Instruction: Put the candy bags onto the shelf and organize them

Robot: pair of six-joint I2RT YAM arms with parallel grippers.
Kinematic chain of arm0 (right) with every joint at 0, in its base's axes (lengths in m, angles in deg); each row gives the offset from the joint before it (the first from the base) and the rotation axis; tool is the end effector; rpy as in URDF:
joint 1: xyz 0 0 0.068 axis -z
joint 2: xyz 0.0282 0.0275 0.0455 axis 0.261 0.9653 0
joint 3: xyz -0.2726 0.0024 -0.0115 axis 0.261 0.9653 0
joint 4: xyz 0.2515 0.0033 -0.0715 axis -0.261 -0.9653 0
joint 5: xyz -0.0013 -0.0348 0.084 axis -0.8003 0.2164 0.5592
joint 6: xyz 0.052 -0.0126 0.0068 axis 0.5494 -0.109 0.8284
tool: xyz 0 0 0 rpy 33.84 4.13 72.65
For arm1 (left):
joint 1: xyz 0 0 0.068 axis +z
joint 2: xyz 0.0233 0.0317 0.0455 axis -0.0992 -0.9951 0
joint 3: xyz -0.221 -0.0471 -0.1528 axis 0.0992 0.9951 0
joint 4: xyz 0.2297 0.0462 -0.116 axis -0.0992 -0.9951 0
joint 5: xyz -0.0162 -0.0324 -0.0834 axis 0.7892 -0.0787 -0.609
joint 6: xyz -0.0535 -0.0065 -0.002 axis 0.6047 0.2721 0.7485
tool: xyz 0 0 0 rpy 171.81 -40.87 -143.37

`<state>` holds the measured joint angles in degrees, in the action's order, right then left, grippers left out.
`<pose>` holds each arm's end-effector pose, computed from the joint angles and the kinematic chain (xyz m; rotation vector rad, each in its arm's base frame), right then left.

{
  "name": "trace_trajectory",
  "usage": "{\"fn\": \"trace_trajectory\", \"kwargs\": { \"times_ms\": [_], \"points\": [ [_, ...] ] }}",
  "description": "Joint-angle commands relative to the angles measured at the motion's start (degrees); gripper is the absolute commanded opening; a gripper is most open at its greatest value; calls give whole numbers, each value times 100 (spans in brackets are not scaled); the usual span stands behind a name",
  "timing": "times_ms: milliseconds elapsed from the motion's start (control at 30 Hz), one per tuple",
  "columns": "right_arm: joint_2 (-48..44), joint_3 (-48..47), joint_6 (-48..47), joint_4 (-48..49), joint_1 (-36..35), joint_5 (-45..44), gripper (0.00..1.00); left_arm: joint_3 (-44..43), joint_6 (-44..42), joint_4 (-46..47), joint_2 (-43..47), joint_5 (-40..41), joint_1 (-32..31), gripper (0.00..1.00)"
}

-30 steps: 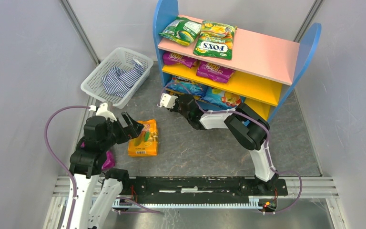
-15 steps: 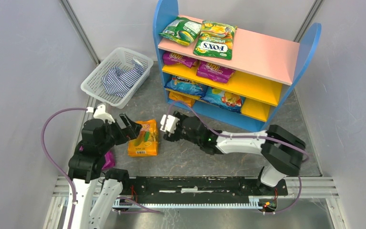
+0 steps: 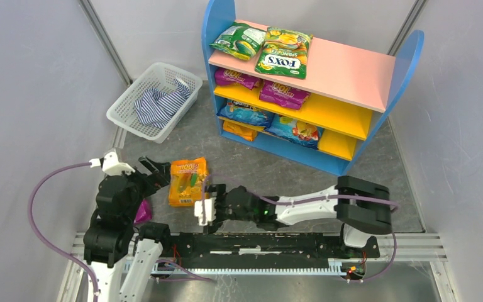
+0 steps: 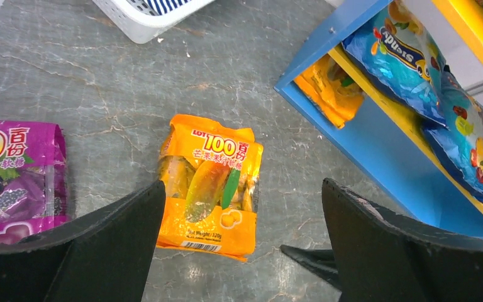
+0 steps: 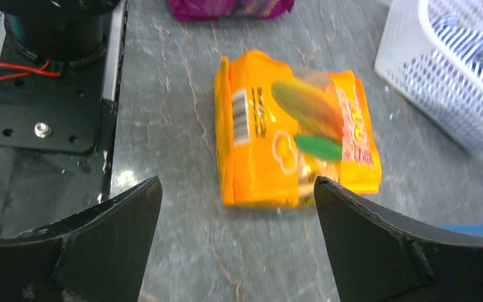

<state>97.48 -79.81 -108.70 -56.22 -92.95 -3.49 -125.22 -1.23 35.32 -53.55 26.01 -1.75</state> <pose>0.0759 0.3479 0.2013 -1.4778 1.2462 0.6300 0.0524 -0.0027 0.3337 -0.4800 1.8813 -0.3405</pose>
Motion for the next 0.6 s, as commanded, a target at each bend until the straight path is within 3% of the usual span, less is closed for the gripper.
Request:
{"fn": "trace_trajectory", "kwargs": {
  "times_ms": [0,367,567],
  "points": [
    [701,-910,-1147,113,-319,-353,98,-146,292,-70,211,406,39,100],
    [1952,-1863,-1769,202,-409,-571,97,-141,261,-61,385,337,40,100],
    [2428,-2163,-1837,237,-418,-1125,83,-135,156,-6,290,193,41,100]
  ]
}}
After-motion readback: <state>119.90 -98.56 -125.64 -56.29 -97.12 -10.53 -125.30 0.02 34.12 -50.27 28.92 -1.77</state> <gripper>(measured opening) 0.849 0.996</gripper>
